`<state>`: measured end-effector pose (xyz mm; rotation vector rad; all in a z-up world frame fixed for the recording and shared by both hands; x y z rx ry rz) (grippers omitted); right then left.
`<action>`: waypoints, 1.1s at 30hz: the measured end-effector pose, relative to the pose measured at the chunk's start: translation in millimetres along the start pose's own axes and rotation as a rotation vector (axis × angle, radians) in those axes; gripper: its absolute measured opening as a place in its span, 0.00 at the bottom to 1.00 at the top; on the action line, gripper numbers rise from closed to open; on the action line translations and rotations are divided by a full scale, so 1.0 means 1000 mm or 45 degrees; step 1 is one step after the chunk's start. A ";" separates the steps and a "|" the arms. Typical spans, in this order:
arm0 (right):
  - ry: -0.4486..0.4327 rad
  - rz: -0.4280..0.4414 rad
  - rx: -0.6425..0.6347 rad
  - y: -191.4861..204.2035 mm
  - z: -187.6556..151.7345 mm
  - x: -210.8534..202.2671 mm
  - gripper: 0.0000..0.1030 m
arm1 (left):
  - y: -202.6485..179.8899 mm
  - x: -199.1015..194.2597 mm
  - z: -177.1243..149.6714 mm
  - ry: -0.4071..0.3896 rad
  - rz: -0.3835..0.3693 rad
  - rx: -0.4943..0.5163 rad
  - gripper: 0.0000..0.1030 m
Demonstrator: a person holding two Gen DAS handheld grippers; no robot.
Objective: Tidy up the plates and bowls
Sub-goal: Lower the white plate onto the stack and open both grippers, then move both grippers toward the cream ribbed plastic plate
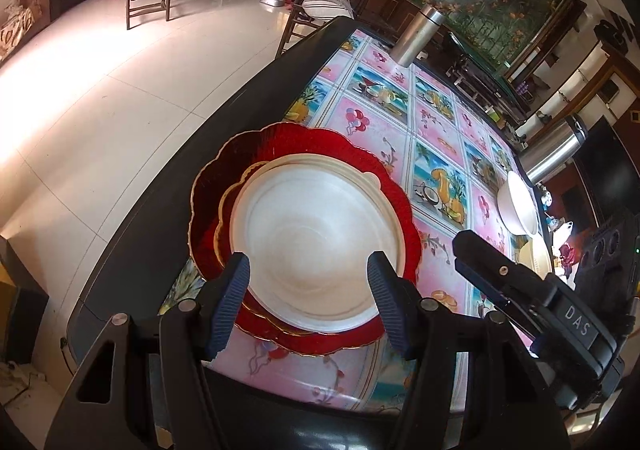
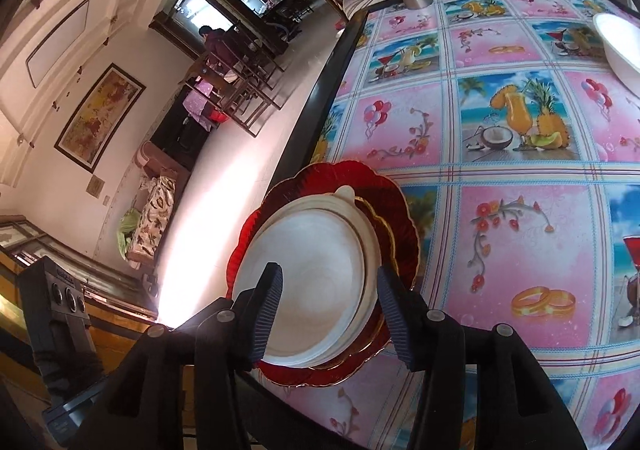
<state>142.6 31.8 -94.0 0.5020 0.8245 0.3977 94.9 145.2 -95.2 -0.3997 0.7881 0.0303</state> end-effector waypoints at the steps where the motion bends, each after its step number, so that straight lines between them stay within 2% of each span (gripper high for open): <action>1: -0.021 0.016 0.005 -0.003 0.003 -0.007 0.56 | -0.006 -0.001 -0.002 -0.001 -0.008 0.012 0.59; 3: -0.068 0.030 0.024 -0.015 0.009 -0.022 0.59 | -0.020 -0.001 -0.009 0.007 -0.028 0.043 0.60; 7: -0.143 -0.041 0.082 -0.058 0.016 -0.045 0.62 | -0.059 0.003 -0.031 0.051 -0.089 0.136 0.60; 13: -0.164 -0.113 0.207 -0.127 0.013 -0.065 0.63 | -0.113 0.012 -0.076 0.143 -0.166 0.282 0.60; 21: -0.210 -0.132 0.271 -0.177 -0.001 -0.085 0.63 | -0.151 0.035 -0.142 0.325 -0.190 0.401 0.60; 28: -0.317 -0.157 0.314 -0.217 0.006 -0.126 0.63 | -0.182 0.041 -0.159 0.367 -0.227 0.438 0.60; 33: -0.424 -0.203 0.357 -0.257 0.011 -0.159 0.63 | -0.208 0.049 -0.178 0.408 -0.244 0.509 0.61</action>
Point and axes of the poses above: each gripper's, at about its wrist camera, not at the fingertips, and x roughly the way its jaws point, y to its left, z to its top, the point moved 8 cm from there along x, roughly the way its jaws point, and after that the axes turned 12 degrees about -y, right-handed, at the moved point
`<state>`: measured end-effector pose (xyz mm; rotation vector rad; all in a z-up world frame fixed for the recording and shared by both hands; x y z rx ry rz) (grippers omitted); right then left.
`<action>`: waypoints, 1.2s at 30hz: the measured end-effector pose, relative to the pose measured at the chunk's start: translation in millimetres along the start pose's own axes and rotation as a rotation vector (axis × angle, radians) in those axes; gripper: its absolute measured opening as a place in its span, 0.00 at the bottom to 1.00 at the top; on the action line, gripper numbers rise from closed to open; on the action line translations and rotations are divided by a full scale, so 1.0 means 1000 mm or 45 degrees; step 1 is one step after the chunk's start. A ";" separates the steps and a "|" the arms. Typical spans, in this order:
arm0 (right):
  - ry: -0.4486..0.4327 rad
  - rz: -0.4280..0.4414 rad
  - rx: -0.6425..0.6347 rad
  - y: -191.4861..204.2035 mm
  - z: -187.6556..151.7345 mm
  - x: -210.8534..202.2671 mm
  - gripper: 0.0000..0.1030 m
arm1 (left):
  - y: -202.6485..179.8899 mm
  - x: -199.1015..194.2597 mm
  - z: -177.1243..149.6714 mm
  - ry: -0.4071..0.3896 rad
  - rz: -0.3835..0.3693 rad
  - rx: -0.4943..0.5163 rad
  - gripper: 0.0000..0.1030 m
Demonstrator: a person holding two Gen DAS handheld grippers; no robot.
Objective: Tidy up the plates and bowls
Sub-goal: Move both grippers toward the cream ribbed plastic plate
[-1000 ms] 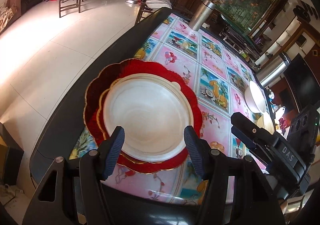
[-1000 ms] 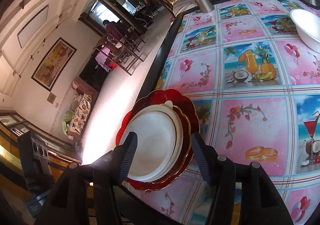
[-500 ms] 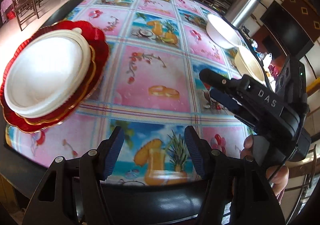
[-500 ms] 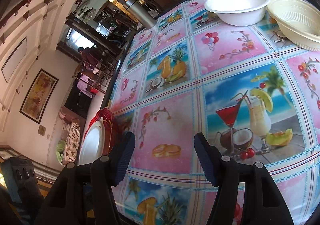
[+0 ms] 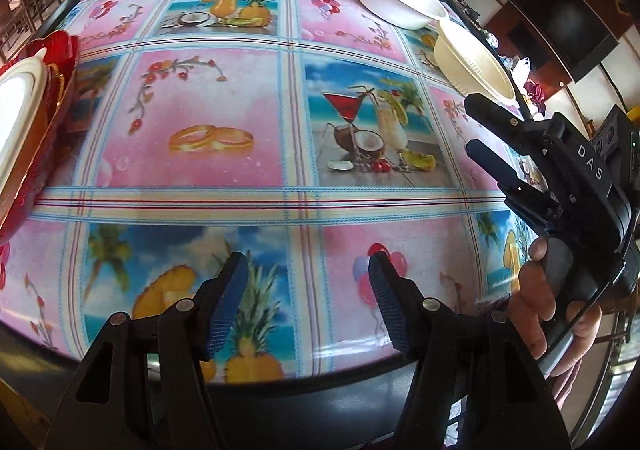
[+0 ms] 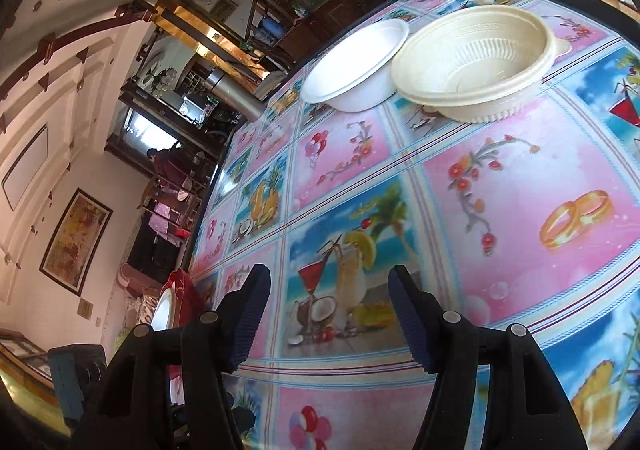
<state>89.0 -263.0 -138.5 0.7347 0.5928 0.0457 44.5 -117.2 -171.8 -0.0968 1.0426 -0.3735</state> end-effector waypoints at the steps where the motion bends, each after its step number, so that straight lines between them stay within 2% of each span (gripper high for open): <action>1: -0.013 -0.013 0.009 -0.007 0.004 -0.004 0.63 | -0.006 0.002 0.000 0.003 -0.004 0.018 0.64; 6: -0.057 -0.039 0.066 -0.040 0.019 -0.015 0.63 | -0.029 0.010 0.005 0.036 -0.038 0.058 0.65; 14: -0.088 -0.061 0.104 -0.068 0.037 -0.027 0.63 | -0.062 0.027 0.015 0.094 -0.087 0.141 0.65; 19: -0.115 -0.107 0.148 -0.091 0.055 -0.040 0.63 | -0.082 0.038 0.042 0.100 -0.115 0.171 0.65; 25: -0.208 -0.174 0.199 -0.121 0.099 -0.054 0.63 | -0.093 0.049 0.074 0.081 -0.140 0.134 0.65; 30: -0.258 -0.200 0.230 -0.137 0.129 -0.053 0.65 | -0.097 0.066 0.090 0.078 -0.080 0.144 0.65; 36: -0.238 -0.184 0.264 -0.135 0.149 -0.029 0.65 | -0.113 0.068 0.126 -0.067 0.016 0.194 0.65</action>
Point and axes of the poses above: each gripper's, at about its wrist camera, not at the fingertips, and x roughly the way its jaws point, y to its left, z to its top, the point moved 8 cm from there along x, roughly the way its jaws point, and after that the axes turned 12 degrees about -y, right-handed, at the moved point
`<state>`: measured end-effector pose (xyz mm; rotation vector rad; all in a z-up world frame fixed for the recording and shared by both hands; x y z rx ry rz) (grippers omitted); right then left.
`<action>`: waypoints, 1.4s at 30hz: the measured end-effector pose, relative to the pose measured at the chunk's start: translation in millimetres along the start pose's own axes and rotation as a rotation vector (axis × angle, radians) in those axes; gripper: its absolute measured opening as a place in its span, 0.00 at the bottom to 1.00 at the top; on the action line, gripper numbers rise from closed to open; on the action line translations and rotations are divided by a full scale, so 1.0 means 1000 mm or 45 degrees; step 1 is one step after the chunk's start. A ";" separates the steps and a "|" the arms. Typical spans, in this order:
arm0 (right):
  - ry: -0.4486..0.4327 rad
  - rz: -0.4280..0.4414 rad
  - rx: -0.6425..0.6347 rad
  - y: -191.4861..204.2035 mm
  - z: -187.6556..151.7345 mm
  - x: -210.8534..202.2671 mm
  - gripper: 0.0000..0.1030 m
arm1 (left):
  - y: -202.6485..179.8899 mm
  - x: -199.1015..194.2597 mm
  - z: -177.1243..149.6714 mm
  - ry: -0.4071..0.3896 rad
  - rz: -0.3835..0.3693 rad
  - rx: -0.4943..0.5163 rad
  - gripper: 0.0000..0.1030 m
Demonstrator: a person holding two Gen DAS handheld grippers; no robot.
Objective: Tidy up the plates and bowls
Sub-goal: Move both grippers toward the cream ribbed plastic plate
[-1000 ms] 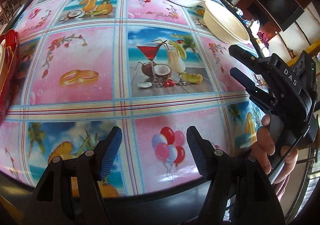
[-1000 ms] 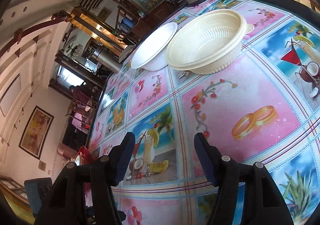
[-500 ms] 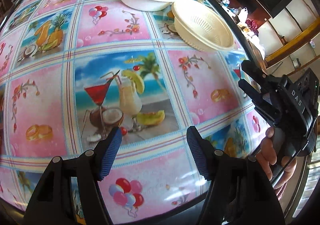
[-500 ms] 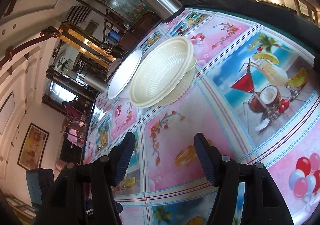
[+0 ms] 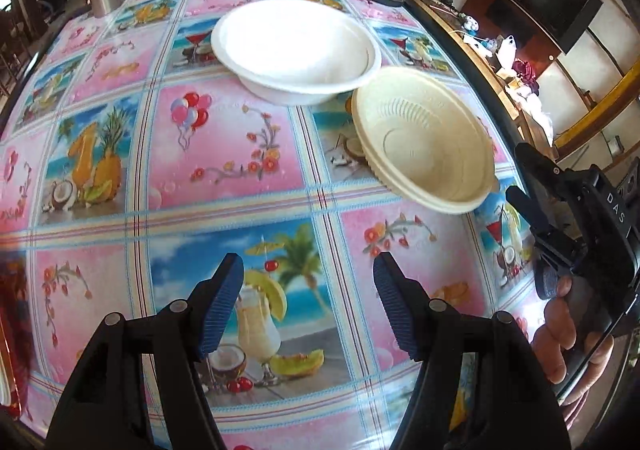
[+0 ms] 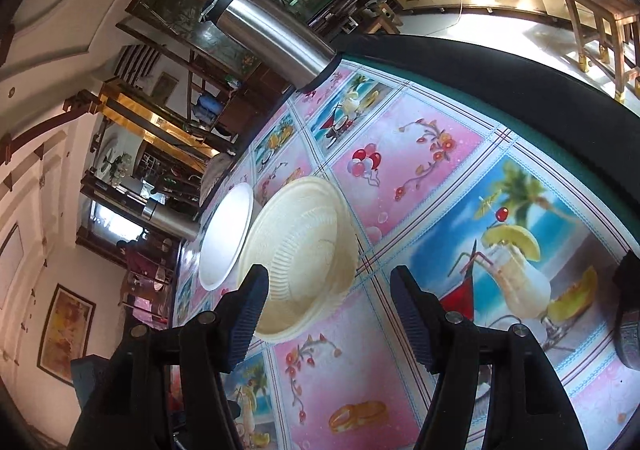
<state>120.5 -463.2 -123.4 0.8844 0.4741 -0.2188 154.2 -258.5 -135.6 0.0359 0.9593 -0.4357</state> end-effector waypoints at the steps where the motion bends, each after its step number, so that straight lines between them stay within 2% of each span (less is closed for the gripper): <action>1: -0.003 0.004 0.011 0.001 0.002 0.003 0.65 | -0.003 0.001 0.006 -0.023 0.007 0.007 0.65; 9: -0.044 0.016 0.092 -0.005 0.015 0.014 0.65 | -0.029 0.007 0.037 -0.129 0.033 0.102 0.65; 20: -0.041 0.016 0.086 -0.006 0.020 0.026 0.65 | -0.044 0.021 0.059 -0.189 0.030 0.108 0.65; 27: -0.044 -0.002 0.061 -0.001 0.017 0.035 0.65 | -0.046 0.034 0.070 -0.193 -0.008 0.041 0.65; 33: -0.072 -0.034 0.028 -0.002 0.017 0.037 0.65 | -0.039 0.052 0.068 -0.157 -0.047 -0.051 0.65; 37: -0.047 -0.028 0.043 -0.004 0.014 0.041 0.65 | -0.033 0.063 0.063 -0.125 -0.085 -0.113 0.65; 42: -0.038 -0.021 0.031 -0.002 0.011 0.043 0.65 | -0.033 0.069 0.060 -0.079 -0.204 -0.183 0.65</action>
Point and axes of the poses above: each gripper's, at about its wrist camera, not at the fingertips, and x roughly the way its jaws point, y to its left, z to its top, the point moved 8 cm from there along x, roughly the way its jaws point, and after that the axes turned 12 degrees about -y, right-handed, at the moved point
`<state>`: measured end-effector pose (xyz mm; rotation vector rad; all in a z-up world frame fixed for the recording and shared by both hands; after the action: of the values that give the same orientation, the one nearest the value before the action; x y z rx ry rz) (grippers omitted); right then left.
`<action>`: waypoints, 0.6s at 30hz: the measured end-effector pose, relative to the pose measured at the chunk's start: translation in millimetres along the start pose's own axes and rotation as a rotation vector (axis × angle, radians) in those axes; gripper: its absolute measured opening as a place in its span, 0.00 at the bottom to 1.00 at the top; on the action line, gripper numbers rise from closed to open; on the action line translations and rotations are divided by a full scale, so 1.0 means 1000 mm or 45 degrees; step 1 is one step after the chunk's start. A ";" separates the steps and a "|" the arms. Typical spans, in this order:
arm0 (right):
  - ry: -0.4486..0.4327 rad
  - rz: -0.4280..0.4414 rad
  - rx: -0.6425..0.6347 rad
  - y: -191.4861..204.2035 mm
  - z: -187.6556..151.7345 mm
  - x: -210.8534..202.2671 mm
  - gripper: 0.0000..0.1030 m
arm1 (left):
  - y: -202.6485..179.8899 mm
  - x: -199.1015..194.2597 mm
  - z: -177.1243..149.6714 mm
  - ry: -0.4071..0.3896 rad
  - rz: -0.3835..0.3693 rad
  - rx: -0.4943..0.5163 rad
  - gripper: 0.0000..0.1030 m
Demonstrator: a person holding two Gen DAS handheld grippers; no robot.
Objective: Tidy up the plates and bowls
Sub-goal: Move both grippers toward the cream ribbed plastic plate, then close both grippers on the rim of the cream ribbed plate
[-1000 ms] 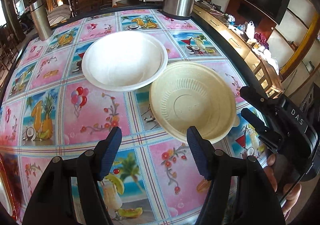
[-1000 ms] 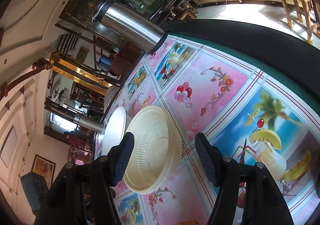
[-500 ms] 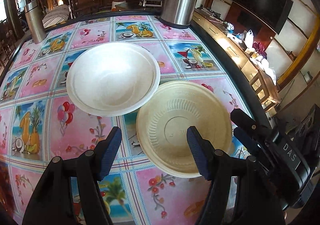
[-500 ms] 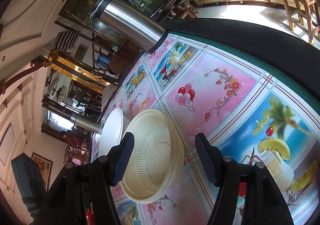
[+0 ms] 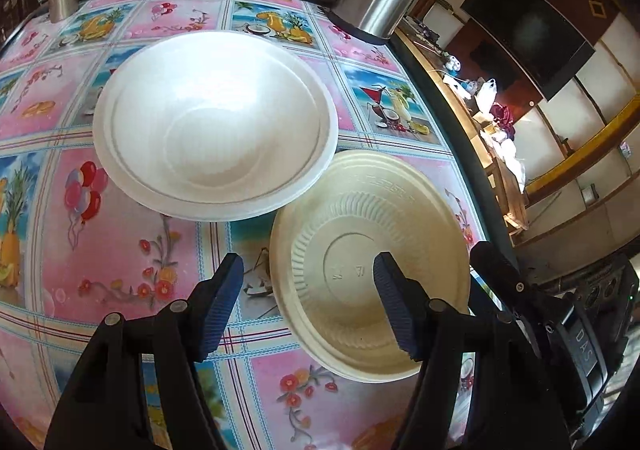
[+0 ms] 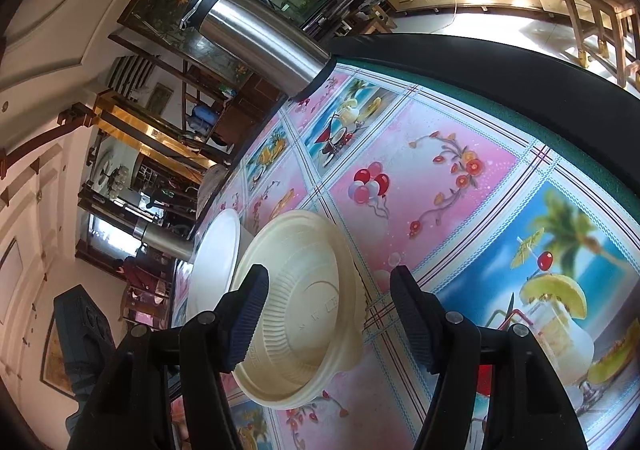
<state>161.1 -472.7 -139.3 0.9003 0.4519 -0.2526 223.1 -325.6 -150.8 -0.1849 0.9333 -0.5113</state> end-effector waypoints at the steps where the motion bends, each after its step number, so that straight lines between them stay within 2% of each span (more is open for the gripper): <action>1: 0.001 0.004 0.001 0.000 0.000 0.000 0.65 | 0.000 0.002 -0.001 0.013 -0.021 -0.012 0.65; 7: 0.035 0.009 0.029 -0.003 -0.004 0.005 0.64 | 0.001 0.009 -0.007 0.078 -0.158 -0.105 0.64; 9: 0.047 0.011 0.048 -0.005 -0.006 0.006 0.62 | 0.004 0.011 -0.007 0.079 -0.158 -0.113 0.64; 15: 0.078 -0.019 0.066 -0.011 -0.011 0.013 0.47 | 0.016 0.009 -0.005 0.060 -0.119 -0.110 0.64; 18: 0.072 -0.037 0.074 -0.014 -0.011 0.014 0.43 | 0.017 0.008 -0.006 0.055 -0.102 -0.080 0.63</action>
<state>164.5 -473.2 -161.5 0.9598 0.5125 -0.2681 228.4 -314.7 -166.4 -0.2693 0.9875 -0.5619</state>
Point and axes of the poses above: each gripper's, at about its wrist camera, not at the fingertips, and x roughly the way its jaws point, y to its left, z to its top, the point moved 8 cm from there along x, roughly the way its jaws point, and after that the axes turned 12 degrees about -y, right-handed, at the moved point
